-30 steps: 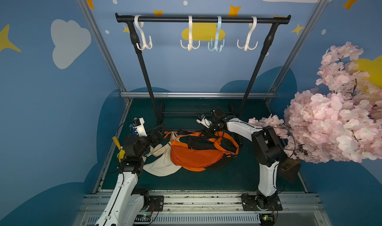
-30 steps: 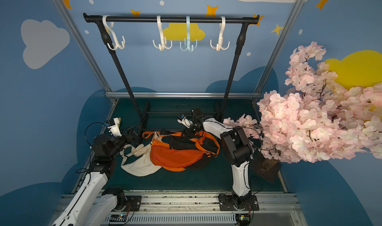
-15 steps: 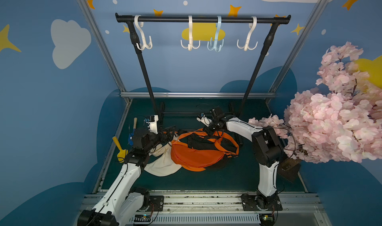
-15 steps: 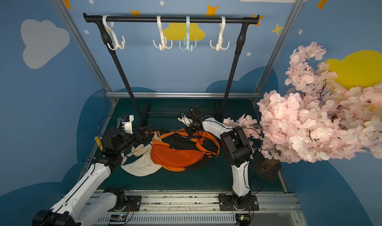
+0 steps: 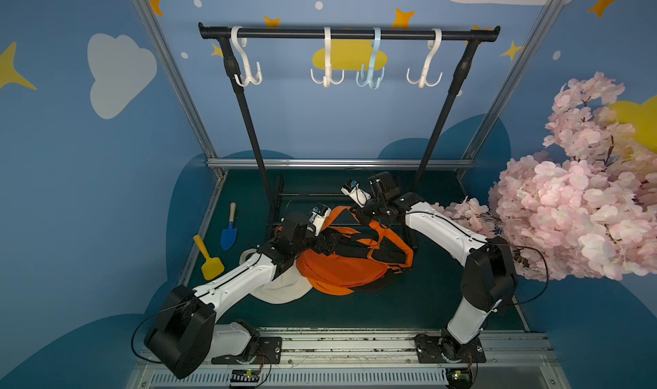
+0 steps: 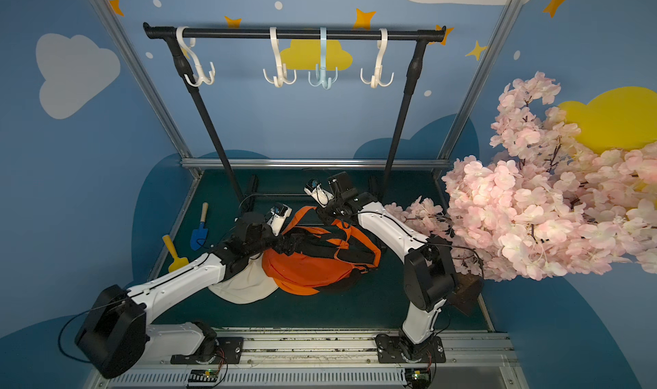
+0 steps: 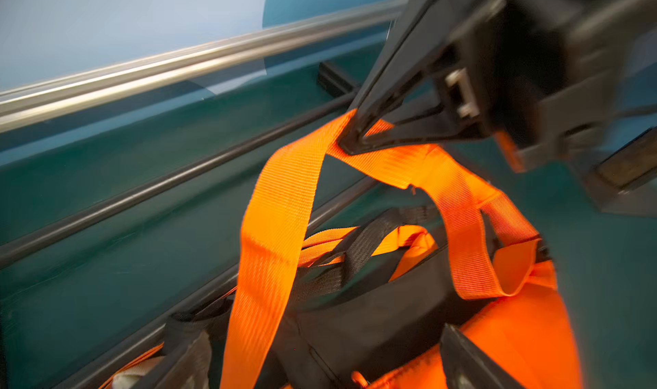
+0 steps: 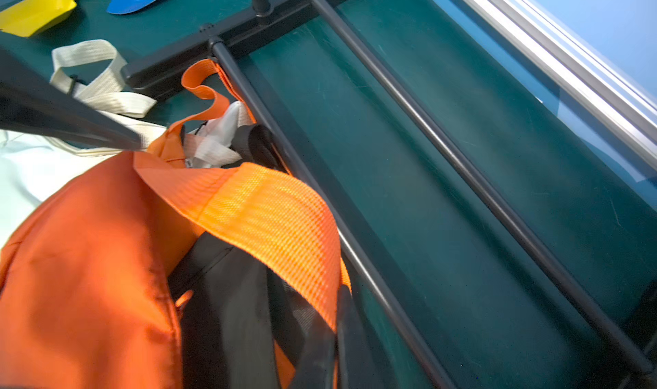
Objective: Hang the bag on a hook
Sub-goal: Pick up the bag from the bag.
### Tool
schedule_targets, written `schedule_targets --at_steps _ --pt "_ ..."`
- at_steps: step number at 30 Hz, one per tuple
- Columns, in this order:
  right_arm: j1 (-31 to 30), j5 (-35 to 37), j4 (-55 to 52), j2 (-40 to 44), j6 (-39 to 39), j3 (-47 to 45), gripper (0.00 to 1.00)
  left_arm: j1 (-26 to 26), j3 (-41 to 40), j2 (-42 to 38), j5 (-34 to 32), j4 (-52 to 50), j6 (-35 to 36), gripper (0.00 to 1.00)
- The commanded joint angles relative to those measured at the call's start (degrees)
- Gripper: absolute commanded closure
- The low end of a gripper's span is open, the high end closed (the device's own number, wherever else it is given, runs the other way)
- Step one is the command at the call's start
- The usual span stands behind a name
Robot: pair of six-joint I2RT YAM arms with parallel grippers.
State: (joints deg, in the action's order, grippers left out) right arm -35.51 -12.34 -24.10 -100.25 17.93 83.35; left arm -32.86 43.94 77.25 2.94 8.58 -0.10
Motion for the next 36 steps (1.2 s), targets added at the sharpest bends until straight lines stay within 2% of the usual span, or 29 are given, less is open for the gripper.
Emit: schedule_targets --at_steps 1,4,5,8,10,15,19,22,23,25,28,36 --pt "-1.01 0.83 -2.45 2.38 -2.31 -1.38 1.0 -1.12 2.59 3.95 -3.41 3.35 2.29 0.0" --pt "-1.56 -0.1 -2.57 3.94 -3.33 -2.31 1.0 -1.24 4.45 8.17 -8.1 3.56 1.67 0.02" --pt "-1.67 -0.29 -2.38 4.69 -3.87 -2.8 1.0 -1.24 5.44 8.97 -9.97 2.5 1.46 0.07" --pt "-1.78 -1.82 -1.69 6.93 -4.89 -4.21 1.0 -1.2 7.2 8.88 -15.76 -0.4 -0.3 0.24" --pt "-1.97 -2.87 -0.79 8.2 -5.31 -5.06 1.0 -1.15 6.82 7.76 -16.26 0.08 0.91 0.33" --pt "-2.29 -4.64 0.86 9.86 -6.32 -5.96 1.0 -0.93 5.59 4.2 -17.55 0.91 2.95 0.73" --pt "-2.55 -5.3 2.35 9.99 -7.1 -7.18 1.0 -0.34 5.09 0.53 -17.7 0.16 3.61 0.88" --pt "-2.55 -5.33 4.23 9.32 -7.84 -8.6 1.0 0.4 4.94 -3.03 -16.74 -1.24 3.61 0.96" --pt "-2.55 -5.38 5.2 9.04 -8.18 -9.39 0.94 0.74 4.85 -4.21 -16.02 -1.58 3.57 0.96" --pt "-2.55 -5.95 9.06 8.14 -9.11 -11.68 0.68 1.99 4.57 -6.75 -13.78 -2.18 2.44 0.96" --pt "-2.6 -7.23 14.22 5.9 -11.2 -13.37 0.56 4.18 4.66 -9.35 -10.31 -3.9 -0.32 0.96" --pt "-2.63 -10.21 16.19 0.1 -12.4 -9.55 0.57 7.43 3.31 -15.36 -6.13 -6.32 -2.54 0.96"
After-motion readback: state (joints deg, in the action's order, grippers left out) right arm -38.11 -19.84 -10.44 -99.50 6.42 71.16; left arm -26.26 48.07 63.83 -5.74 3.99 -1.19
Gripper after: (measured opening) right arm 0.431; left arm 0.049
